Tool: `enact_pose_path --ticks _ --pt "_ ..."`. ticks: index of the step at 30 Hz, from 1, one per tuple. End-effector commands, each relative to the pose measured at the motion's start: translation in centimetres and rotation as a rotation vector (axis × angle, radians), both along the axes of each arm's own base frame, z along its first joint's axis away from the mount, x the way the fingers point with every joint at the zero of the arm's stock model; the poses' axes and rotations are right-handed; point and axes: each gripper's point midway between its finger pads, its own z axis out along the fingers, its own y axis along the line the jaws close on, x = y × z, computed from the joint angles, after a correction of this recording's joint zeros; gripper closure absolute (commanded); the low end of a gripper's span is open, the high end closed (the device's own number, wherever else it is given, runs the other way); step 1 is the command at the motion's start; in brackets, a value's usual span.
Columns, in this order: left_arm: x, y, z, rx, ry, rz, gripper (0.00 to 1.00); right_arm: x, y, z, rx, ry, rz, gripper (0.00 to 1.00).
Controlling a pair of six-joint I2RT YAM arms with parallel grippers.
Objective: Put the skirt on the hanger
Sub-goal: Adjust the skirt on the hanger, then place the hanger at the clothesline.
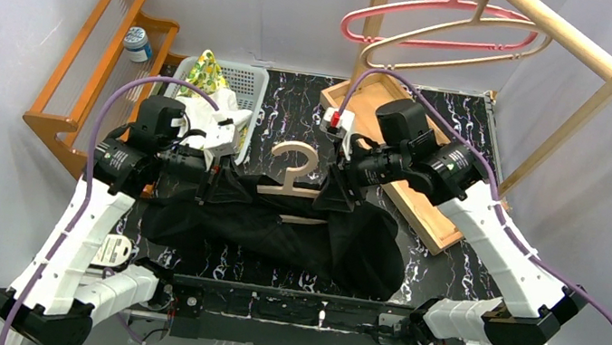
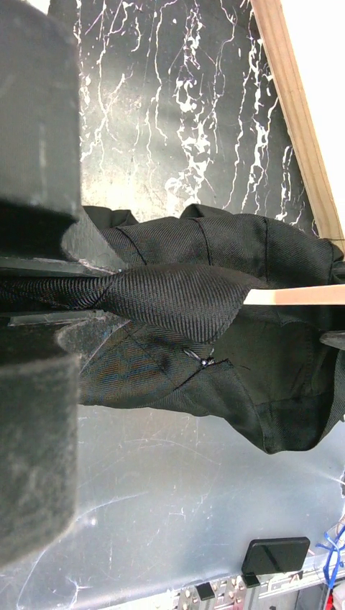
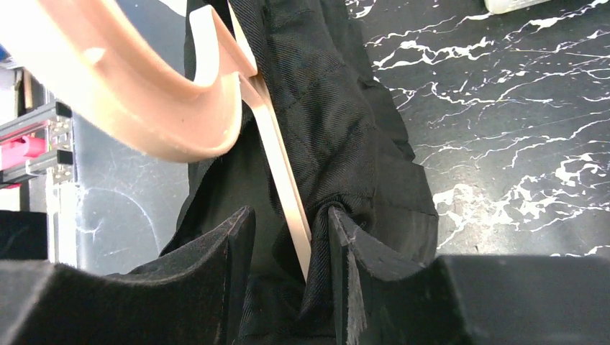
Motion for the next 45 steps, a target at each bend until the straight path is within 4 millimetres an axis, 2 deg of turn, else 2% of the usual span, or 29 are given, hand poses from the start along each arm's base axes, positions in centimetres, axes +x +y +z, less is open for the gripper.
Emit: enact_pose_path --ticks 1,2,3,8,10,11,12,13,15,16,17,21,27,32,36,39,45 --pt "-0.1 -0.6 2.9 -0.075 -0.101 -0.054 1.0 -1.8 1.3 1.1 0.091 0.03 0.098 0.51" --pt "0.0 -0.6 2.9 -0.076 -0.101 -0.055 1.0 -2.0 1.3 1.0 0.095 0.025 0.101 0.51" --pt "0.0 -0.6 2.9 -0.076 -0.101 -0.055 1.0 -2.0 1.4 0.9 0.097 0.023 0.103 0.55" --pt "0.6 -0.7 2.6 -0.066 -0.096 -0.046 1.0 -1.9 1.1 0.9 0.101 -0.007 0.098 1.0" --pt "1.4 -0.6 2.1 -0.041 -0.092 -0.003 1.0 -1.7 0.9 1.1 0.104 -0.036 0.076 1.0" --pt "2.0 -0.4 1.9 -0.025 -0.092 0.033 0.86 -1.6 0.7 1.3 0.105 -0.05 0.067 1.0" --pt "2.6 -0.2 1.7 -0.007 -0.093 0.073 0.65 -1.4 0.5 1.3 0.103 -0.069 0.05 1.0" --pt "3.3 0.1 1.5 0.008 -0.099 0.112 0.5 -1.3 0.2 1.3 0.098 -0.081 0.032 1.0" --pt "4.3 0.6 1.4 0.03 -0.115 0.182 0.31 -1.1 -0.5 1.1 0.082 -0.103 -0.003 1.0" --pt "4.7 0.8 1.5 0.037 -0.131 0.213 0.04 -0.9 -0.8 0.9 0.069 -0.11 -0.029 1.0" --pt "5.0 1.0 1.5 0.042 -0.144 0.23 0.02 -0.7 -1.2 0.7 0.055 -0.118 -0.058 1.0" --pt "6.3 1.5 1.5 0.054 -0.161 0.307 0.02 0.4 -2.9 0.2 0.007 -0.15 -0.187 1.0" --pt "9.2 2.6 1.6 0.05 -0.168 0.495 0.01 2.7 -5.8 1.5 -0.019 -0.227 -0.431 1.0" --pt "11.0 3.5 1.5 -0.017 -0.128 0.664 0.02 4.4 -8.6 0.8 -0.11 -0.219 -0.639 1.0" --pt "12.0 3.9 0.3 -0.066 -0.034 0.783 0.02 4.7 -10.3 0.0 -0.137 -0.187 -0.767 1.0" --pt "12.7 4.5 -1.2 -0.068 0.059 0.877 0.02 4.6 -10.7 -1.0 -0.152 -0.142 -0.82 1.0" --pt "14.3 5.7 -3.9 -0.029 0.17 1.023 0.02 5.9 -11.9 -3.1 -0.173 -0.047 -1.045 1.0"
